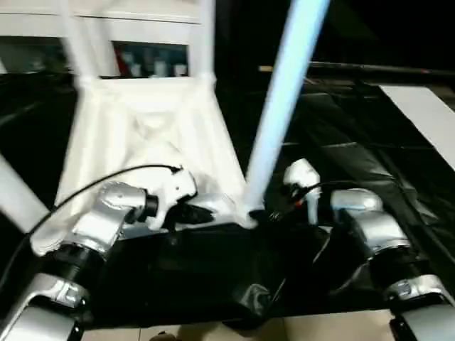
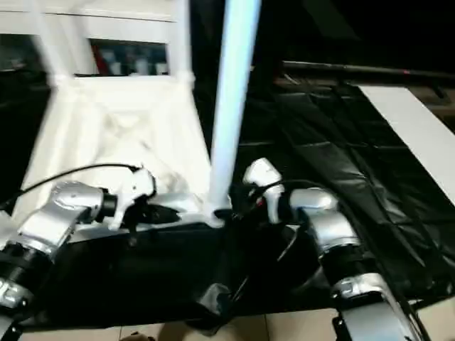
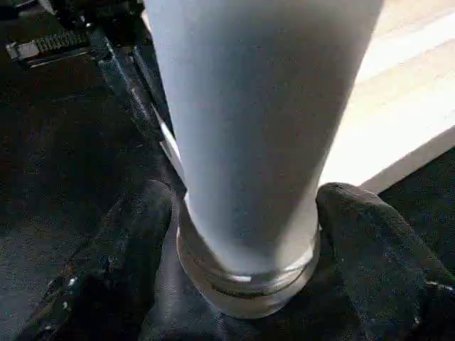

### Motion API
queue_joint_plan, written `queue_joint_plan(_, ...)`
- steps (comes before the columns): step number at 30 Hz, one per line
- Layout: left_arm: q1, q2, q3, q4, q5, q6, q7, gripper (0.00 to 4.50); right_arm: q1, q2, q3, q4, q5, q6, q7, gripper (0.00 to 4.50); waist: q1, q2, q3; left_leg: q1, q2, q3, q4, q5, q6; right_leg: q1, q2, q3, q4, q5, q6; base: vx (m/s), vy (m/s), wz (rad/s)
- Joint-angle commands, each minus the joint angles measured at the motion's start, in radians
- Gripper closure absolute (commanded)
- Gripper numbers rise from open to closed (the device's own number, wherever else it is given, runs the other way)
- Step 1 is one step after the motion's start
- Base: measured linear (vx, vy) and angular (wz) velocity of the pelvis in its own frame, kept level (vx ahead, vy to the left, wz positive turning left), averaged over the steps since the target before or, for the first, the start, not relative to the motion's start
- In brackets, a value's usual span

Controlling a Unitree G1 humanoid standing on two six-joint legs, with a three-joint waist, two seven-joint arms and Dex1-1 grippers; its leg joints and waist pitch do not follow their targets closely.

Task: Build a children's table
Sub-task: Rotate leg to tighten

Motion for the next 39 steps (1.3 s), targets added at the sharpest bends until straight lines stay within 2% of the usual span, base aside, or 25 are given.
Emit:
queue_joint_plan(1, 0.026, -0.004, -0.047, 0.010, 0.016, 0.016, -0.018, 4.50, 0.013, -0.016, 0.001, -0.032, 0.000, 0.008, 0.022, 0.96, -0.007, 0.012, -0.048, 0.024, 0.031, -0.007, -0.064, -0.252, 0.000, 0.037, -0.051, 0.032, -0.053, -0.169, -0.219, 0.000, 0.000, 0.00)
queue_joint_plan(3, 0.030, 0.000, -0.050, -0.001, 0.010, 0.020, -0.027, 4.50, 0.027, -0.020, 0.007, -0.055, 0.008, 0.016, 0.045, 0.96, -0.009, 0.016, -0.047, 0.023, 0.030, -0.009, -0.065, -0.280, -0.010, 0.037, -0.052, 0.034, -0.056, -0.207, -0.203, 0.000, 0.000, 0.00)
queue_joint_plan(4, 0.030, 0.001, -0.052, -0.001, 0.010, 0.020, -0.031, 4.50, 0.032, -0.022, 0.009, -0.062, 0.008, 0.019, 0.050, 0.96, -0.009, 0.012, -0.048, 0.024, 0.030, -0.010, -0.065, -0.279, -0.010, 0.037, -0.051, 0.034, -0.056, -0.211, -0.195, 0.000, 0.000, 0.00)
queue_joint_plan(6, 0.026, -0.001, -0.052, 0.005, 0.013, 0.017, -0.038, 4.50, 0.037, -0.023, 0.011, -0.058, 0.004, 0.013, 0.050, 0.96, -0.010, 0.017, -0.049, 0.024, 0.029, -0.010, -0.063, -0.274, -0.010, 0.036, -0.051, 0.035, -0.056, -0.203, -0.199, 0.000, 0.000, 0.00)
queue_joint_plan(11, 0.012, -0.008, -0.049, 0.021, 0.019, 0.015, -0.040, 4.50, 0.025, -0.001, 0.001, -0.031, 0.005, 0.010, 0.011, 1.34, -0.011, 0.012, -0.052, 0.022, 0.028, -0.010, -0.060, -0.241, -0.003, 0.039, -0.049, 0.032, -0.048, -0.149, -0.218, 0.000, 0.000, 0.00)
queue_joint_plan(13, 0.011, -0.007, -0.049, 0.026, 0.022, 0.012, -0.036, 4.50, 0.020, 0.004, 0.003, -0.019, 0.003, 0.005, 0.011, 1.48, -0.011, 0.013, -0.052, 0.021, 0.028, -0.010, -0.060, -0.237, -0.001, 0.039, -0.049, 0.032, -0.047, -0.145, -0.221, 0.000, 0.000, 0.00)
queue_joint_plan(14, 0.013, -0.004, -0.050, 0.027, 0.025, 0.009, -0.034, 4.50, 0.018, 0.008, 0.005, -0.011, -0.002, 0.001, 0.009, 1.48, -0.011, 0.008, -0.053, 0.021, 0.027, -0.009, -0.059, -0.232, 0.002, 0.040, -0.049, 0.032, -0.046, -0.141, -0.222, 0.000, 0.000, 0.00)
queue_joint_plan(16, 0.016, -0.002, -0.050, 0.027, 0.026, 0.008, -0.032, 4.50, 0.016, 0.011, 0.006, -0.005, -0.006, 0.000, 0.007, 1.76, -0.010, 0.010, -0.052, 0.021, 0.028, -0.009, -0.059, -0.232, 0.004, 0.039, -0.050, 0.032, -0.047, -0.148, -0.221, 0.000, 0.000, 0.00)
queue_joint_plan(19, 0.027, -0.002, -0.047, 0.018, 0.025, 0.013, -0.027, 4.50, 0.009, 0.020, 0.004, 0.010, -0.010, 0.005, -0.004, 1.89, -0.011, 0.004, -0.051, 0.020, 0.028, -0.009, -0.060, -0.241, 0.004, 0.039, -0.052, 0.032, -0.050, -0.180, -0.213, 0.000, 0.000, 0.00)
queue_joint_plan(22, 0.030, -0.004, -0.047, 0.015, 0.026, 0.015, -0.024, 4.50, 0.008, 0.022, 0.007, 0.019, -0.014, 0.001, -0.005, 1.95, -0.011, 0.001, -0.051, 0.020, 0.029, -0.010, -0.060, -0.235, 0.006, 0.038, -0.053, 0.032, -0.049, -0.189, -0.209, 0.000, 0.000, 0.00)
queue_joint_plan(23, 0.032, -0.005, -0.046, 0.014, 0.027, 0.015, -0.022, 4.50, 0.008, 0.024, 0.009, 0.025, -0.017, -0.003, -0.006, 1.96, -0.012, -0.005, -0.051, 0.020, 0.029, -0.009, -0.059, -0.235, 0.008, 0.037, -0.053, 0.033, -0.050, -0.190, -0.207, 0.000, 0.000, 0.00)
queue_joint_plan(24, 0.033, -0.006, -0.045, 0.014, 0.027, 0.015, -0.021, 4.50, 0.007, 0.027, 0.010, 0.028, -0.017, -0.004, -0.007, 1.96, -0.011, -0.002, -0.051, 0.020, 0.029, -0.010, -0.060, -0.235, 0.007, 0.037, -0.053, 0.033, -0.049, -0.194, -0.206, 0.000, 0.000, 0.00)
queue_joint_plan(27, 0.040, -0.006, -0.040, 0.009, 0.025, 0.021, -0.012, 4.50, 0.008, 0.036, 0.015, 0.037, -0.018, -0.005, -0.006, 1.96, -0.012, -0.011, -0.050, 0.021, 0.029, -0.010, -0.060, -0.240, 0.007, 0.036, -0.054, 0.033, -0.050, -0.210, -0.198, 0.000, 0.000, 0.00)
queue_joint_plan(28, 0.042, -0.007, -0.039, 0.008, 0.025, 0.023, -0.009, 4.50, 0.009, 0.038, 0.016, 0.039, -0.018, -0.006, -0.006, 1.96, -0.012, -0.007, -0.051, 0.022, 0.030, -0.011, -0.061, -0.243, 0.004, 0.035, -0.055, 0.033, -0.051, -0.214, -0.198, 0.000, 0.000, 0.00)
queue_joint_plan(30, 0.041, -0.020, -0.033, 0.014, 0.026, 0.038, 0.017, 4.50, 0.012, 0.050, 0.010, 0.054, -0.021, -0.012, -0.028, 1.96, -0.014, -0.012, -0.050, 0.022, 0.030, -0.011, -0.062, -0.250, 0.000, 0.034, -0.054, 0.033, -0.051, -0.214, -0.198, 0.000, 0.000, 0.00)
queue_joint_plan(33, 0.012, -0.066, -0.012, 0.069, 0.050, 0.072, 0.131, 4.50, 0.001, 0.093, -0.029, 0.123, -0.029, -0.026, -0.159, 1.96, -0.020, -0.013, -0.043, 0.024, 0.029, -0.012, -0.066, -0.300, -0.014, 0.029, -0.056, 0.035, -0.062, -0.294, -0.182, 0.000, 0.000, 0.00)
queue_joint_plan(34, -0.002, -0.084, -0.003, 0.093, 0.059, 0.077, 0.175, 4.50, -0.006, 0.111, -0.047, 0.148, -0.028, -0.025, -0.212, 1.96, -0.023, -0.013, -0.038, 0.029, 0.027, -0.015, -0.068, -0.349, -0.028, 0.023, -0.057, 0.035, -0.071, -0.383, -0.166, 0.000, 0.000, 0.00)
queue_joint_plan(35, -0.032, -0.123, 0.016, 0.142, 0.075, 0.087, 0.271, 4.50, -0.018, 0.147, -0.082, 0.195, -0.022, -0.017, -0.319, 1.96, -0.025, -0.011, -0.039, 0.032, 0.025, -0.020, -0.067, -0.376, -0.042, 0.023, -0.061, 0.033, -0.077, -0.462, -0.143, -0.050, -0.003, -0.03)
queue_joint_plan(36, -0.032, -0.123, 0.016, 0.142, 0.075, 0.087, 0.271, 4.50, -0.018, 0.147, -0.082, 0.195, -0.022, -0.017, -0.319, 1.96, -0.026, -0.013, -0.039, 0.035, 0.026, -0.022, -0.069, -0.387, -0.047, 0.021, -0.062, 0.032, -0.083, -0.490, -0.131, -0.057, 0.001, -0.06)
queue_joint_plan(37, -0.051, -0.148, 0.030, 0.171, 0.081, 0.095, 0.331, 4.50, -0.025, 0.169, -0.097, 0.219, -0.021, -0.011, -0.380, 1.96, -0.026, -0.015, -0.040, 0.032, 0.025, -0.027, -0.069, -0.395, -0.052, 0.023, -0.063, 0.029, -0.084, -0.524, -0.110, -0.057, 0.001, -0.06)
queue_joint_plan(38, -0.060, -0.160, 0.037, 0.185, 0.082, 0.099, 0.360, 4.50, -0.029, 0.180, -0.102, 0.231, -0.023, -0.009, -0.411, 1.96, -0.029, -0.011, -0.039, 0.032, 0.024, -0.027, -0.070, -0.408, -0.051, 0.019, -0.062, 0.029, -0.091, -0.547, -0.096, -0.051, 0.004, -0.07)
queue_joint_plan(39, -0.065, -0.167, 0.042, 0.192, 0.082, 0.103, 0.375, 4.50, -0.032, 0.186, -0.105, 0.238, -0.024, -0.009, -0.431, 1.96, -0.029, -0.013, -0.039, 0.033, 0.023, -0.029, -0.069, -0.415, -0.051, 0.018, -0.063, 0.027, -0.092, -0.558, -0.091, 0.000, 0.000, 0.00)
